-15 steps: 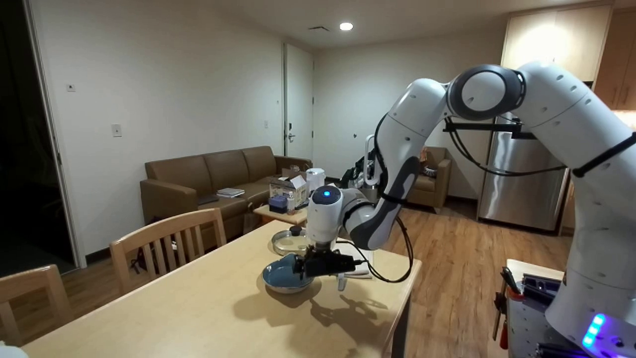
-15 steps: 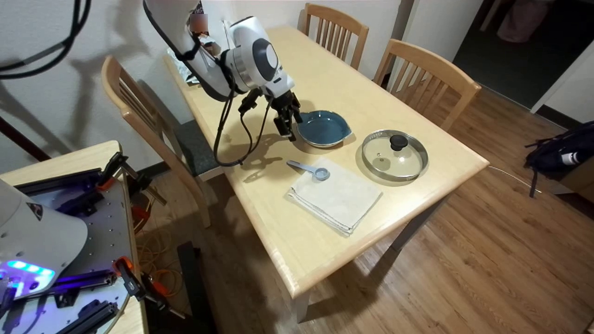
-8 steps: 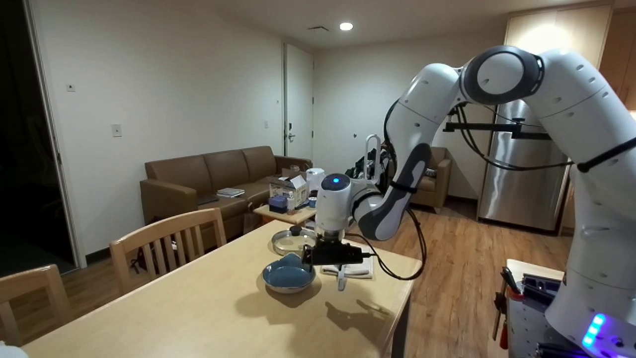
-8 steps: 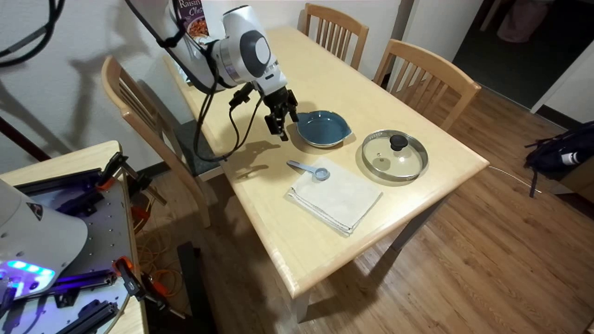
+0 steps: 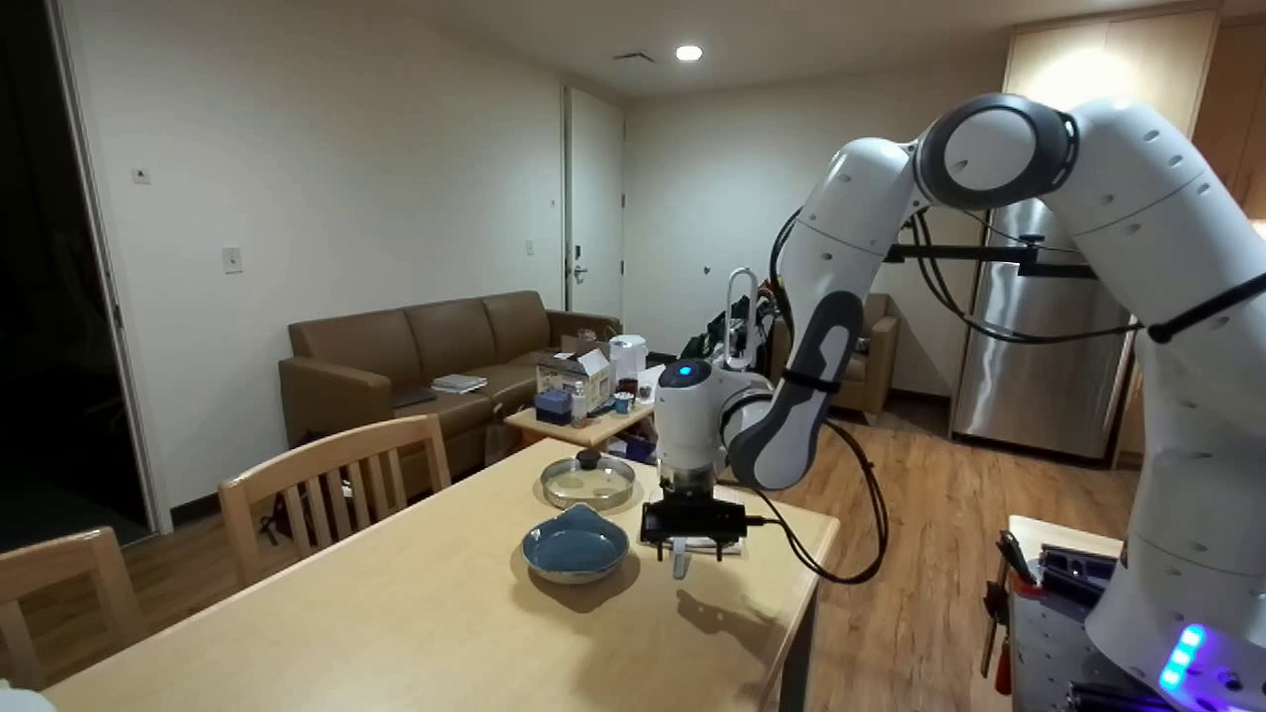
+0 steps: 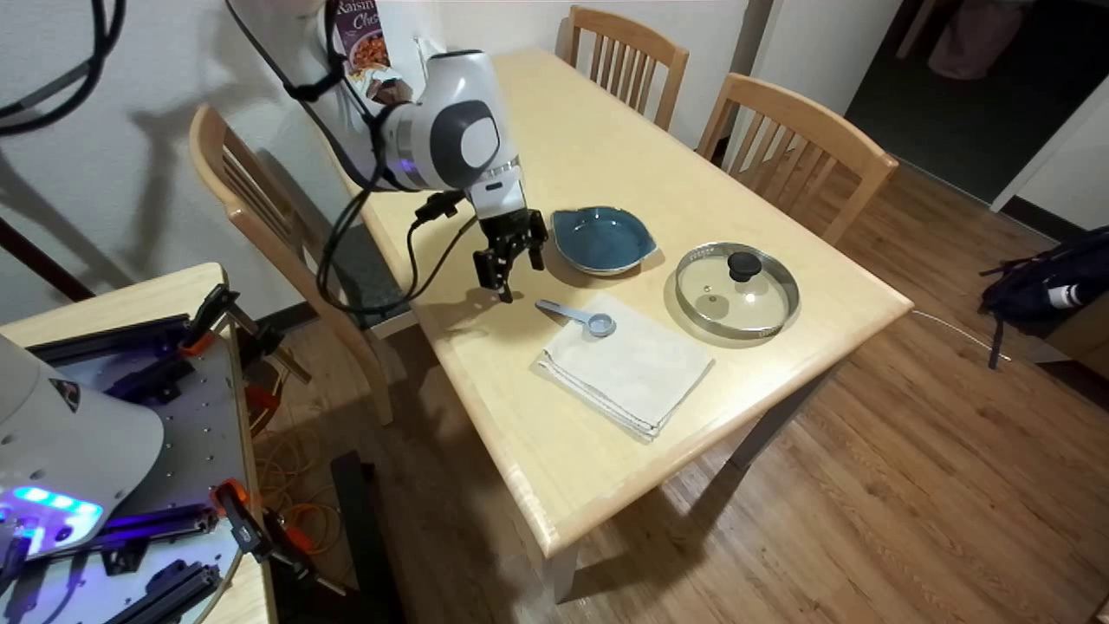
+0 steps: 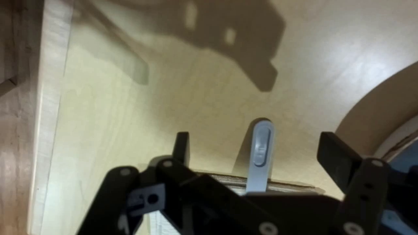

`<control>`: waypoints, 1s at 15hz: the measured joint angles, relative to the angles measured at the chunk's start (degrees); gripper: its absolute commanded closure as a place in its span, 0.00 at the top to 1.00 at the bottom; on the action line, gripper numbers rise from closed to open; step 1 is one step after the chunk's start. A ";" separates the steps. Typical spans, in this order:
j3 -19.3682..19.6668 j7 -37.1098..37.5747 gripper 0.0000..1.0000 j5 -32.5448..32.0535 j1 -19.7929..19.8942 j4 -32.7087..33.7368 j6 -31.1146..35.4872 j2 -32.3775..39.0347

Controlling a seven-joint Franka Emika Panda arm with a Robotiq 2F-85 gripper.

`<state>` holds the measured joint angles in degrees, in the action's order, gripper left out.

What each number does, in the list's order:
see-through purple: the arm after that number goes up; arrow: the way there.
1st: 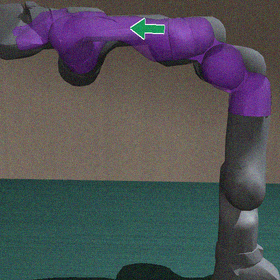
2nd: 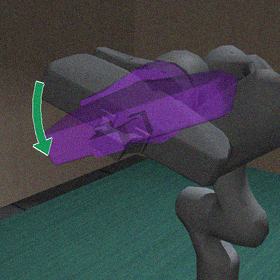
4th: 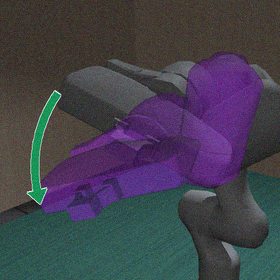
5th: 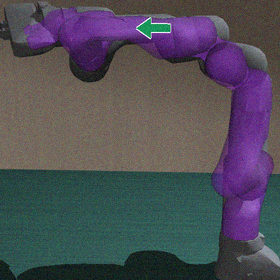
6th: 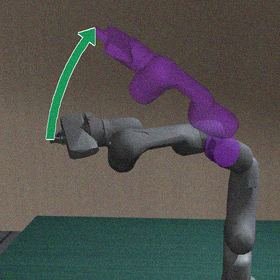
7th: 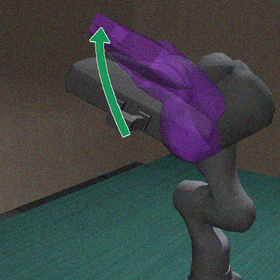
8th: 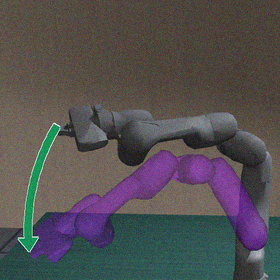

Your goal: Put the grey spoon in the bowl

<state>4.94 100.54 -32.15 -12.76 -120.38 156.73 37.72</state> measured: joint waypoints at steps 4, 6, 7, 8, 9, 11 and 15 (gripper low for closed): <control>3.46 -1.71 1.00 2.65 -1.07 -0.64 0.10 0.00; 6.70 -2.18 1.00 2.10 -3.12 -0.63 0.94 0.09; 8.38 -2.53 1.00 1.83 -4.28 -0.63 1.92 0.31; 10.01 -2.91 1.00 1.39 -5.41 -0.57 3.07 0.68; 11.42 -3.44 1.00 1.07 -6.40 -0.36 4.33 1.26; 12.57 -4.07 1.00 1.54 -7.43 0.23 6.07 2.41; 13.36 -4.07 1.00 2.57 -8.47 0.22 6.05 2.65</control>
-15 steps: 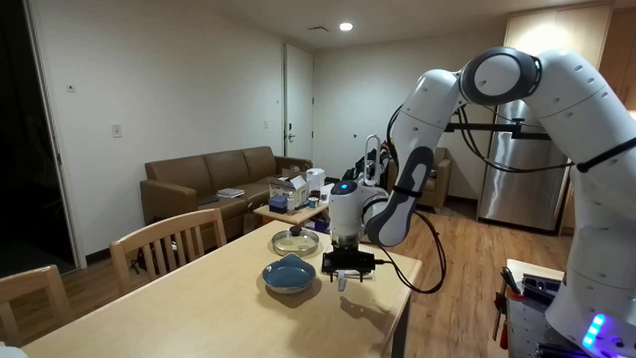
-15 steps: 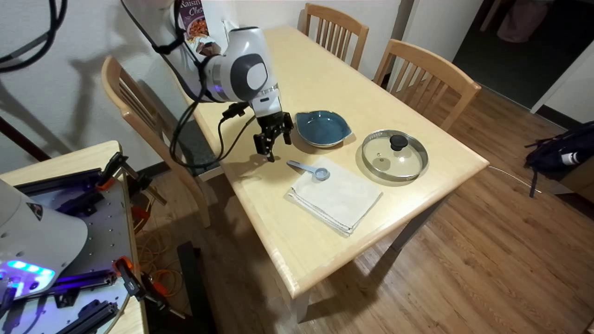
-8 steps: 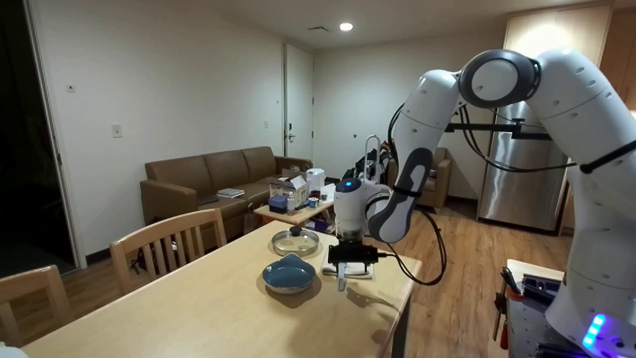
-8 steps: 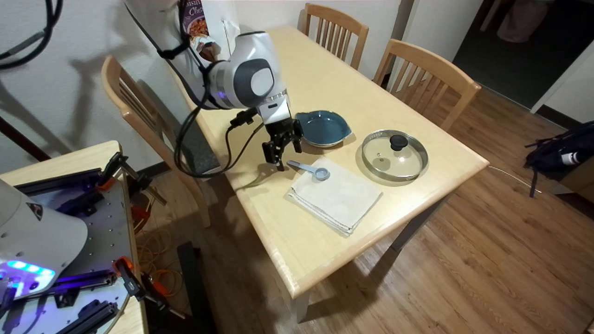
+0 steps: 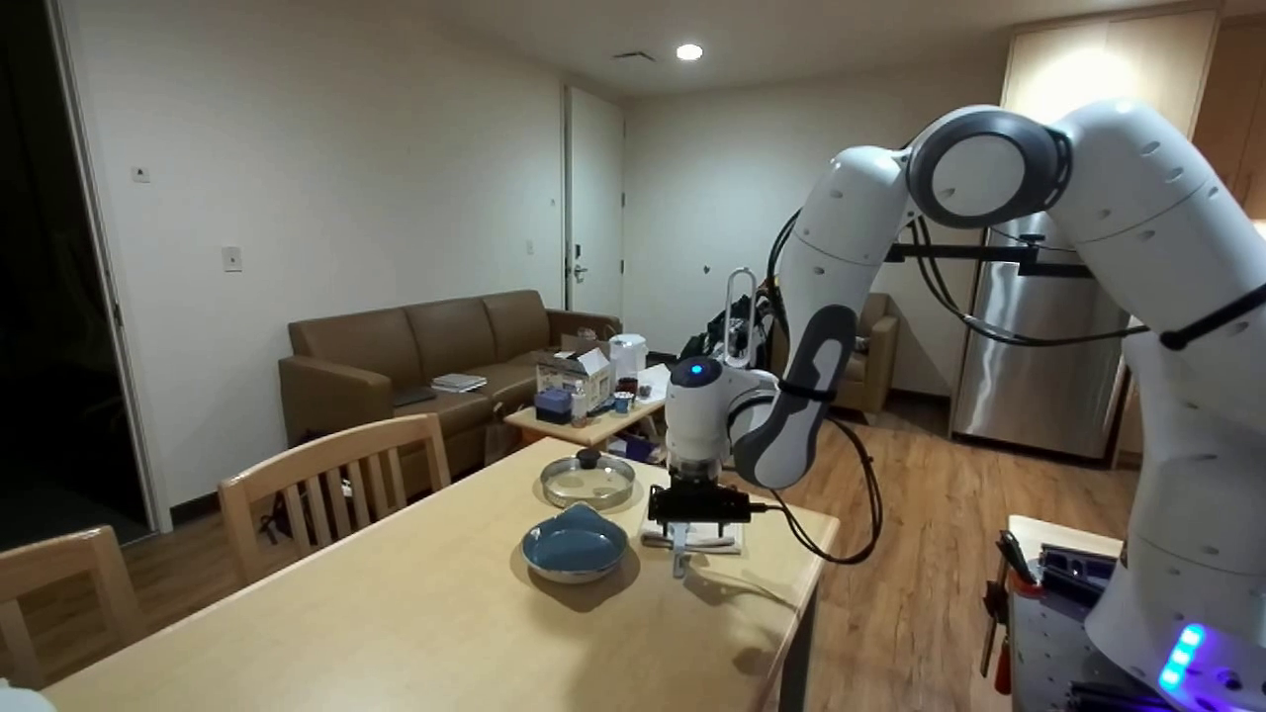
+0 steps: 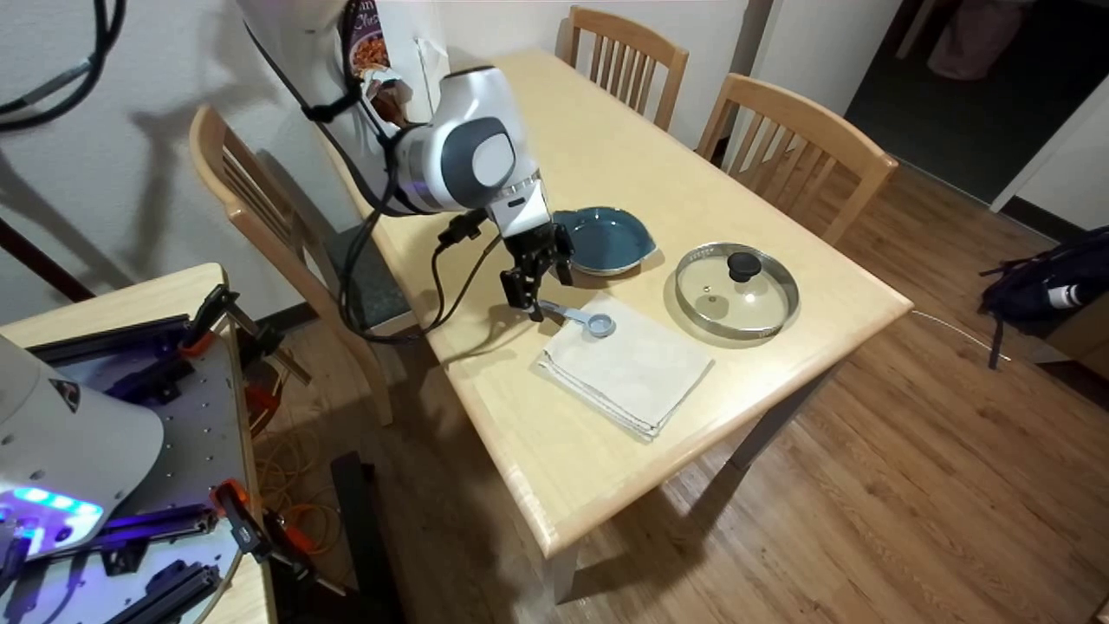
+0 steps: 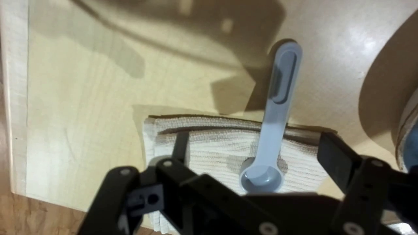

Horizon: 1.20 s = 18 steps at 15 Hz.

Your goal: Put the grey spoon in the bowl

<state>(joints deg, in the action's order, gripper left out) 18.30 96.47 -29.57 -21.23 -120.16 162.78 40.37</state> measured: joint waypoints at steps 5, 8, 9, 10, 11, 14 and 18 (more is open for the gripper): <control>0.00 -1.07 1.00 2.45 -0.10 1.31 0.00 1.97; -0.03 -2.01 1.00 3.43 -0.11 3.72 0.00 4.13; 0.02 -2.13 1.00 3.45 -0.14 4.57 0.02 4.76; 0.11 -2.23 1.00 3.45 -0.20 5.38 0.04 5.29; 0.20 -2.34 1.00 3.45 -0.27 6.12 0.04 5.73; 0.24 -3.20 1.00 3.58 -0.29 7.77 0.07 6.73; -0.67 -5.50 1.00 6.86 0.21 8.79 0.12 7.99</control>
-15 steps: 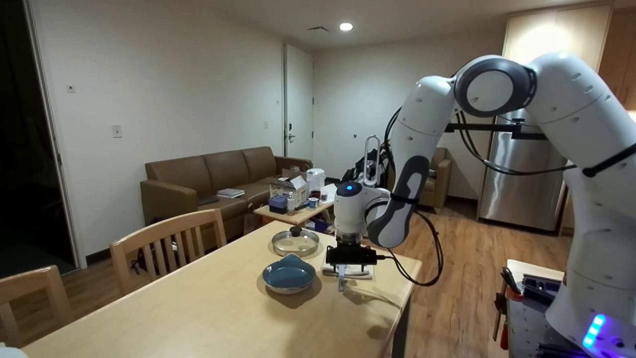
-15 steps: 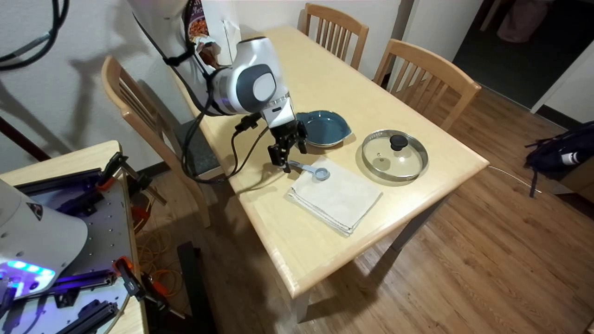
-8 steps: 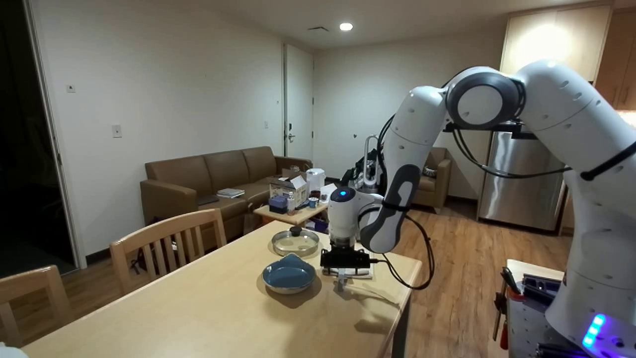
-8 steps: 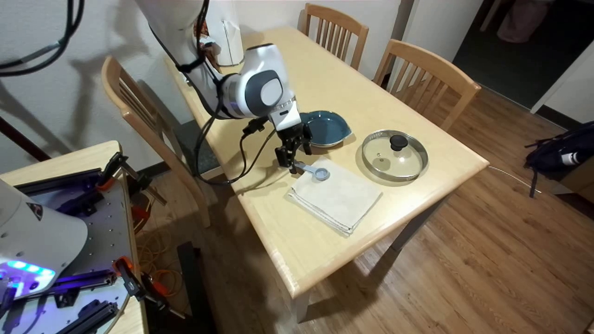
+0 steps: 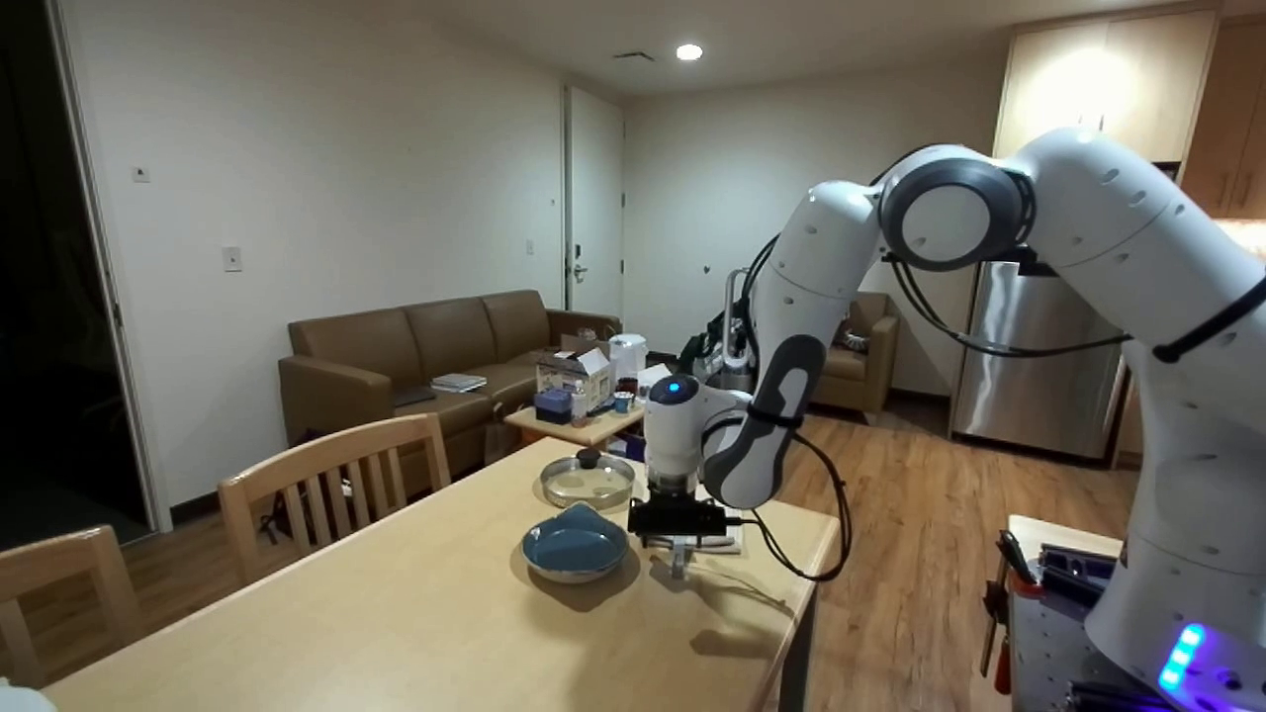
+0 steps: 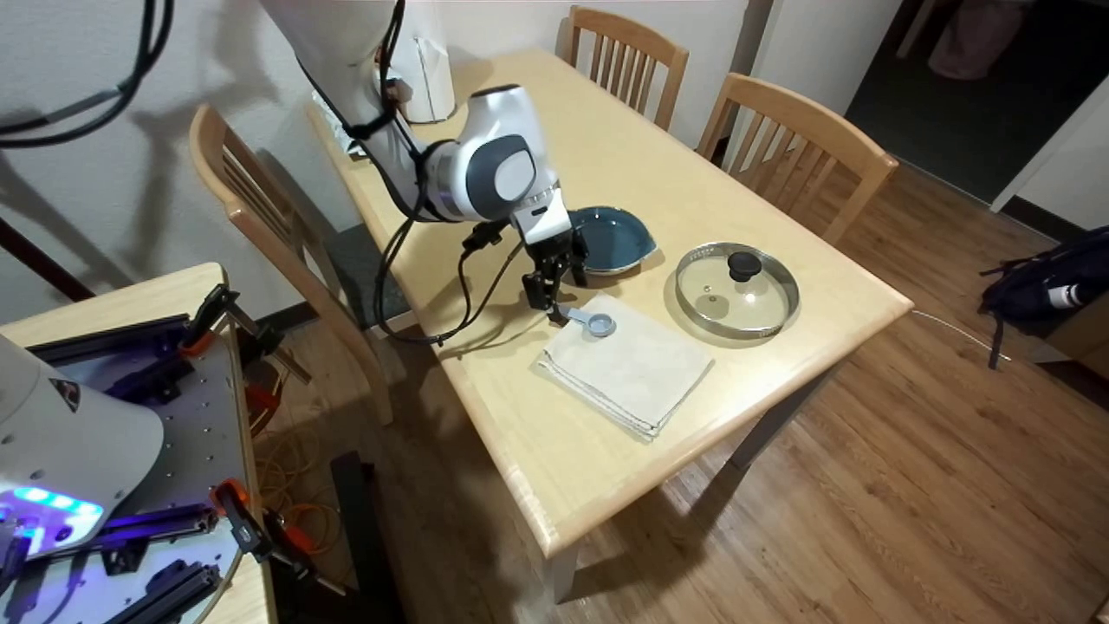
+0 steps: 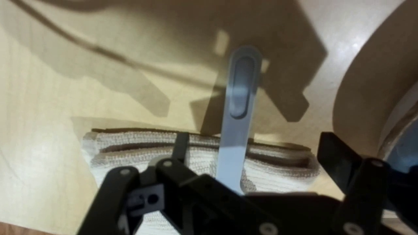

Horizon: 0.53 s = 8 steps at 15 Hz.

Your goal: Put the grey spoon in the bowl

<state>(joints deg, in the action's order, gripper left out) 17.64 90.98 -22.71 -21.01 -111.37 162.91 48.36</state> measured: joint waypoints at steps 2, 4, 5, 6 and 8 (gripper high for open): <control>-0.69 -1.15 0.73 2.30 0.44 0.13 0.00 0.65; -0.85 -1.85 0.58 4.02 0.56 0.24 0.03 1.27; -0.85 -2.09 0.53 4.70 0.56 0.31 0.17 1.39; -0.85 -2.31 0.45 5.25 0.54 0.50 0.30 1.39; -0.87 -2.81 0.34 6.25 0.52 0.98 0.30 1.39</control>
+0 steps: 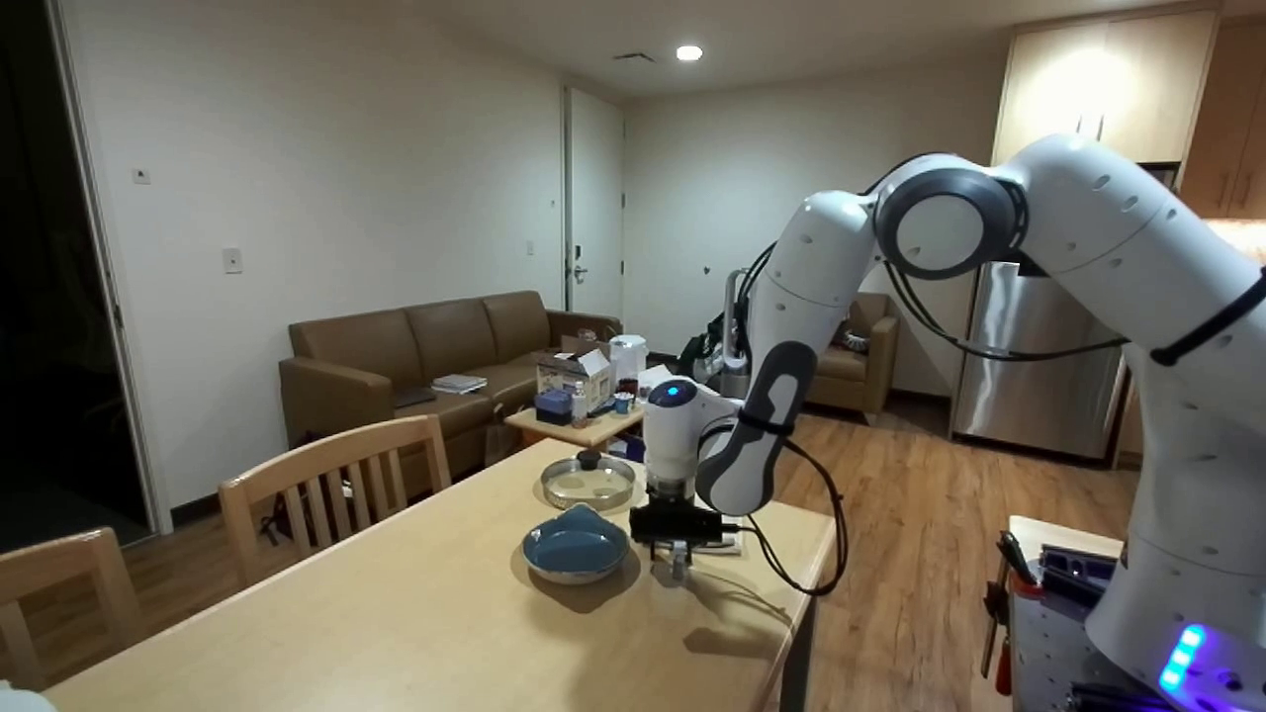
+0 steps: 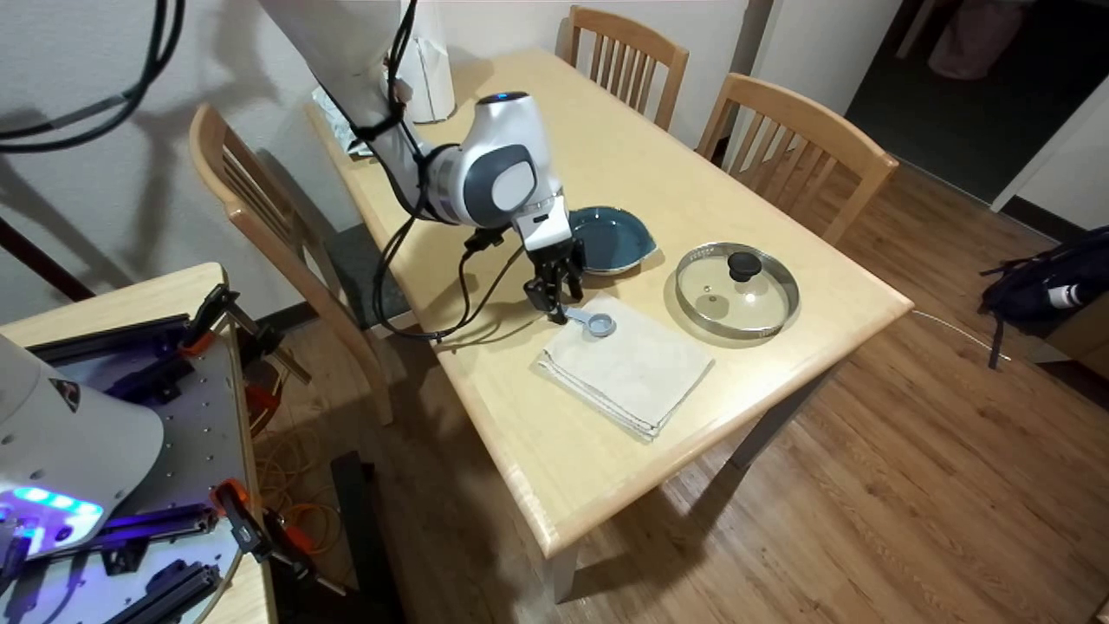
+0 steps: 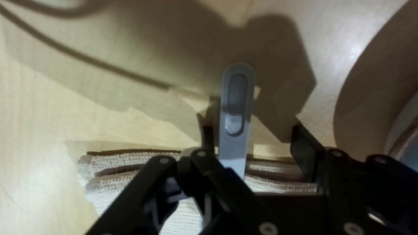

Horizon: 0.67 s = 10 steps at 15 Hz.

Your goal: Put the grey spoon in the bowl

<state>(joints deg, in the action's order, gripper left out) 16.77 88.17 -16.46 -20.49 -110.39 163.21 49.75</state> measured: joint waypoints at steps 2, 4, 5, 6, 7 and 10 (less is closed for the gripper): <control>-0.03 -0.25 0.20 0.58 -0.03 0.38 0.00 0.01; -0.03 -0.30 0.07 0.66 -0.07 0.62 0.00 0.01; -0.01 -0.32 0.02 0.66 -0.14 0.69 0.00 0.01; -0.01 -0.35 0.04 0.66 -0.26 0.73 0.00 -0.05; -0.01 -0.46 0.06 0.66 -0.44 0.75 0.10 -0.20; -0.97 -2.26 0.06 0.66 -0.78 0.65 2.18 -1.42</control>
<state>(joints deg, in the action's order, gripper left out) 15.80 85.92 -15.81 -21.27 -109.74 165.39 48.33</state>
